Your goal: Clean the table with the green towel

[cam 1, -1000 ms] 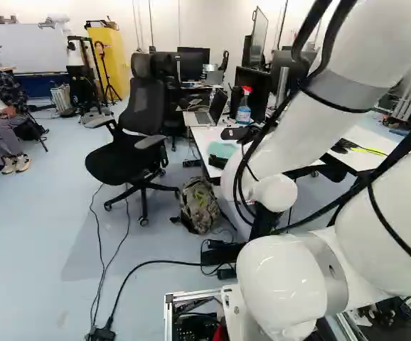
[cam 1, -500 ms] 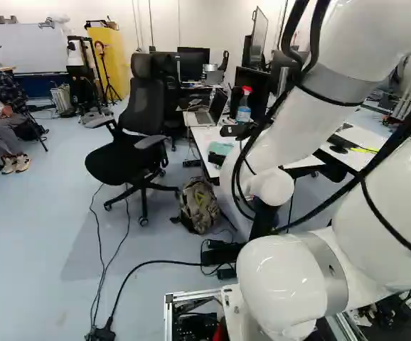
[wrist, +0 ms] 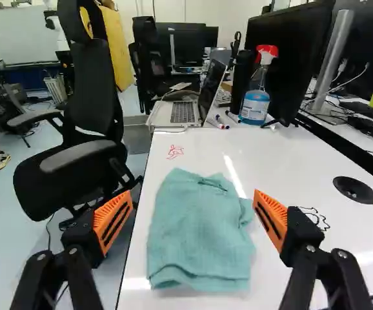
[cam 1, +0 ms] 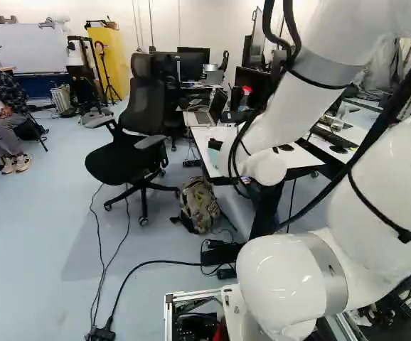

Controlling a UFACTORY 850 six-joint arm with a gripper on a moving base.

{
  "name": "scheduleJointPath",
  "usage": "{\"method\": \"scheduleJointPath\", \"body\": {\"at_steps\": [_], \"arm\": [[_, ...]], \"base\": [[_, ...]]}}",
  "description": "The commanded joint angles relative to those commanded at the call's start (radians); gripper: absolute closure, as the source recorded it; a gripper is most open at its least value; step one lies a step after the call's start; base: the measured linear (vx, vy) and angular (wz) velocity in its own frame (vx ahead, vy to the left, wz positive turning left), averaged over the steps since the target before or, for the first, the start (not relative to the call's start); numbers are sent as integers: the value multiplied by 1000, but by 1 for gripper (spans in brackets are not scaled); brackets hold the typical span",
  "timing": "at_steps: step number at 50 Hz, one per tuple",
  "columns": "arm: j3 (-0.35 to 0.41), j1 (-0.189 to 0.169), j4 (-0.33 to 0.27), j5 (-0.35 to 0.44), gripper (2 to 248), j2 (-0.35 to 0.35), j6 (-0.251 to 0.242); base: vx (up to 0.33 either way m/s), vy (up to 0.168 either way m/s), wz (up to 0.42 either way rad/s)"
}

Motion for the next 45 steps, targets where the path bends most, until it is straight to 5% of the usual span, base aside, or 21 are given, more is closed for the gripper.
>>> {"method": "scheduleJointPath", "body": {"at_steps": [15,45], "arm": [[-79,-5,0,-86,3,-44,0],[-233,-11,0,-393,3,-125,0]], "base": [[0,0,0],[0,0,0]]}}
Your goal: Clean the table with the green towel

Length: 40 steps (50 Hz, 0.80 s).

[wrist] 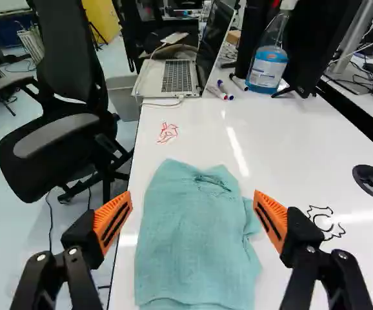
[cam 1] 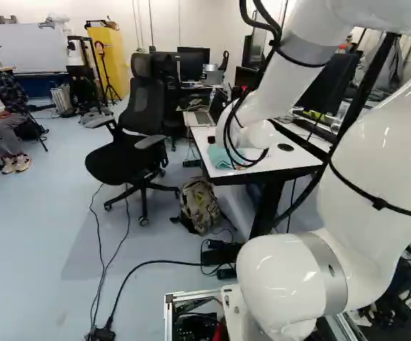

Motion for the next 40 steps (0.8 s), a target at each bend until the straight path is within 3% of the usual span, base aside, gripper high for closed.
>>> {"method": "scheduleJointPath", "body": {"at_steps": [40], "arm": [[-193,-19,0,-419,3,-86,0]], "base": [[0,0,0]]}}
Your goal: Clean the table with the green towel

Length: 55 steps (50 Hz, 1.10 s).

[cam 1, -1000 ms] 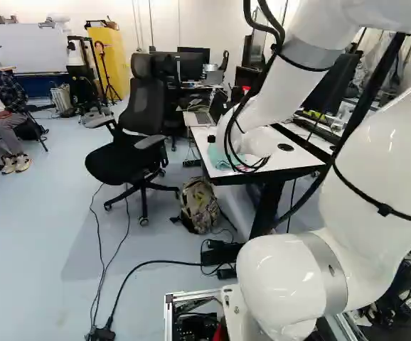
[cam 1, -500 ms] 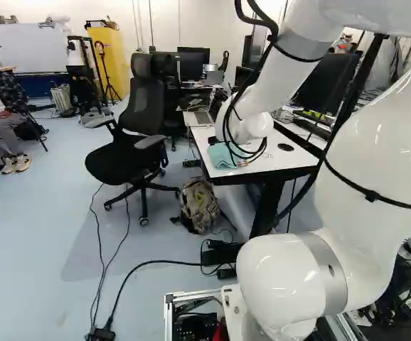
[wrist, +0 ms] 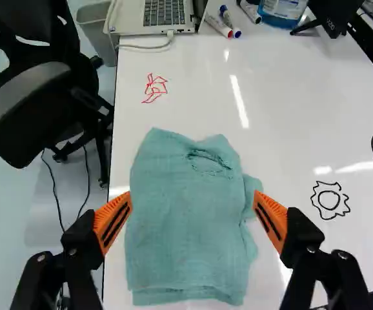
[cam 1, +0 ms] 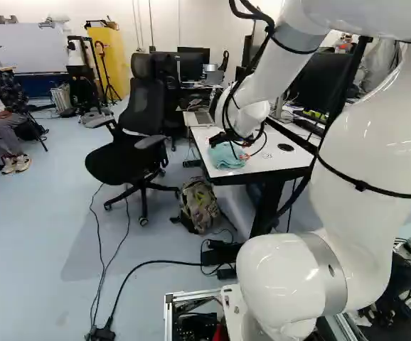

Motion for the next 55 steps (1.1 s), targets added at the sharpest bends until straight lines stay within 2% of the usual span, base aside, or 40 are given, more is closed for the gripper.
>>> {"method": "scheduleJointPath", "body": {"at_steps": [4,12,29,45,55], "arm": [[-22,-2,0,-35,3,-21,0],[-51,-3,0,-35,3,-48,0],[-52,-3,0,-35,3,-49,0],[-61,-3,0,-35,3,-90,0],[-61,-3,0,-35,3,-90,0]], "base": [[0,0,0],[0,0,0],[0,0,0],[0,0,0],[0,0,0]]}}
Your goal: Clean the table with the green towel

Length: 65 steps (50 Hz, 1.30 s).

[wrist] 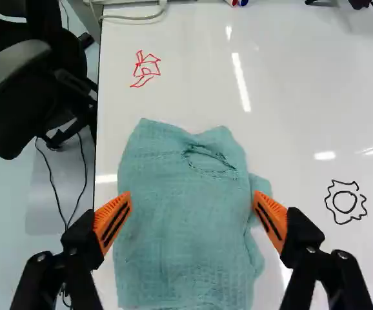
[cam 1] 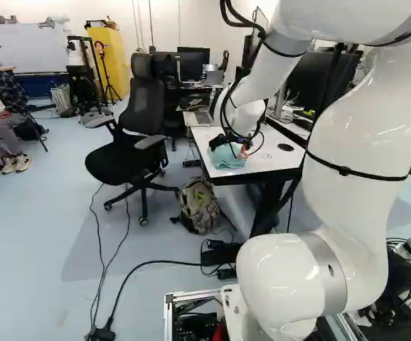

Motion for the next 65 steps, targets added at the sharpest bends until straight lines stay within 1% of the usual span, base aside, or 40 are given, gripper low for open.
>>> {"method": "scheduleJointPath", "body": {"at_steps": [11,12,16,17,21,22,26,27,32,33,37,38,42,43,50,59,65], "arm": [[0,0,0,0,3,0,0],[0,0,0,0,9,0,0],[0,0,0,0,9,0,0],[0,0,0,0,45,0,0],[0,0,0,0,45,0,0],[0,0,0,0,83,0,0],[0,0,0,0,83,0,0],[0,0,0,0,121,0,0],[0,0,0,0,121,0,0],[0,0,0,0,157,0,0],[0,0,0,0,157,0,0],[0,0,0,0,188,0,0],[0,0,0,0,188,0,0],[0,0,0,0,202,0,0],[0,0,0,0,202,2,0],[6,0,0,0,202,24,0],[9,-10,0,0,202,42,0]], "base": [[0,0,0],[0,0,0],[0,0,0],[0,0,0],[0,0,0],[0,0,0],[0,0,0],[0,0,0],[0,0,0],[0,0,0],[0,0,0],[0,0,0],[0,0,0],[0,0,0],[0,0,0],[0,0,0],[0,0,0]]}}
